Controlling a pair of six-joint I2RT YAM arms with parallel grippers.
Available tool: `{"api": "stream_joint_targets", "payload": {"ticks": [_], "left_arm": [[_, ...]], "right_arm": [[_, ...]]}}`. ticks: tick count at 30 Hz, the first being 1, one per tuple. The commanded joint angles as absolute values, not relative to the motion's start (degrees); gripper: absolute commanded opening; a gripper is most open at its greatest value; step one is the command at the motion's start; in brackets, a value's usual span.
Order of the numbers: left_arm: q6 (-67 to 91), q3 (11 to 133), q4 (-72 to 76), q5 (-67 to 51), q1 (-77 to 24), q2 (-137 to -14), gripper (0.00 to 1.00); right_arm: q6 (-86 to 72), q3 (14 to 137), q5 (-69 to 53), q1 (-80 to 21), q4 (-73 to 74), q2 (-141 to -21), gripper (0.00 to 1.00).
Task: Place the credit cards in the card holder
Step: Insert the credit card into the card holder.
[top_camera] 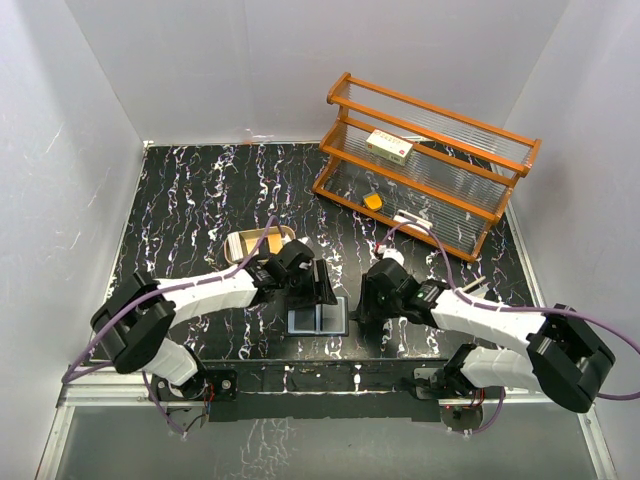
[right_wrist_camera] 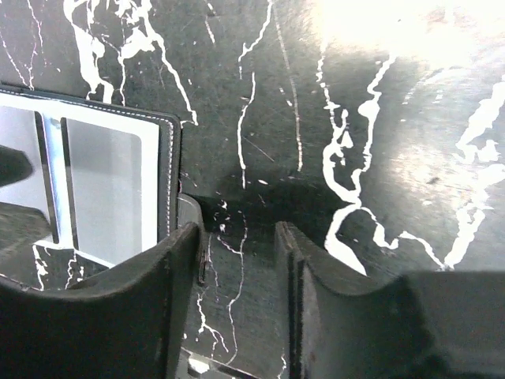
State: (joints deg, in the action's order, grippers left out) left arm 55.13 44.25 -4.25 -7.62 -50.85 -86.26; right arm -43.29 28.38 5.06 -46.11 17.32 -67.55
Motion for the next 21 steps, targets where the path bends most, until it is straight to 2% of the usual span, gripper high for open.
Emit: {"api": "stream_joint_targets", "payload": {"ticks": [1,5,10,16,21], "left_arm": [[52.1,46.1,-12.2,-2.7,-49.5,-81.4,0.64],[51.1,43.7,-13.7,-3.8,-46.1,-77.2,0.64],[49.0,39.5,-15.6,-8.6,-39.3,-71.0,0.64],[47.6,35.8,-15.9,-12.7,-35.4,-63.9,0.61],[47.3,33.5,-13.5,-17.9,-35.1,-64.4,0.57]], "right_arm": [[-40.7,34.6,10.2,-46.1,25.1,-64.7,0.46],[-41.7,37.5,8.0,-46.1,26.5,-63.8,0.48],[-44.6,38.1,2.7,-46.2,23.0,-63.5,0.47],[-47.4,38.4,-1.5,-46.4,18.3,-66.3,0.38],[-48.5,38.9,-3.6,-46.9,14.8,-70.2,0.33]]}}
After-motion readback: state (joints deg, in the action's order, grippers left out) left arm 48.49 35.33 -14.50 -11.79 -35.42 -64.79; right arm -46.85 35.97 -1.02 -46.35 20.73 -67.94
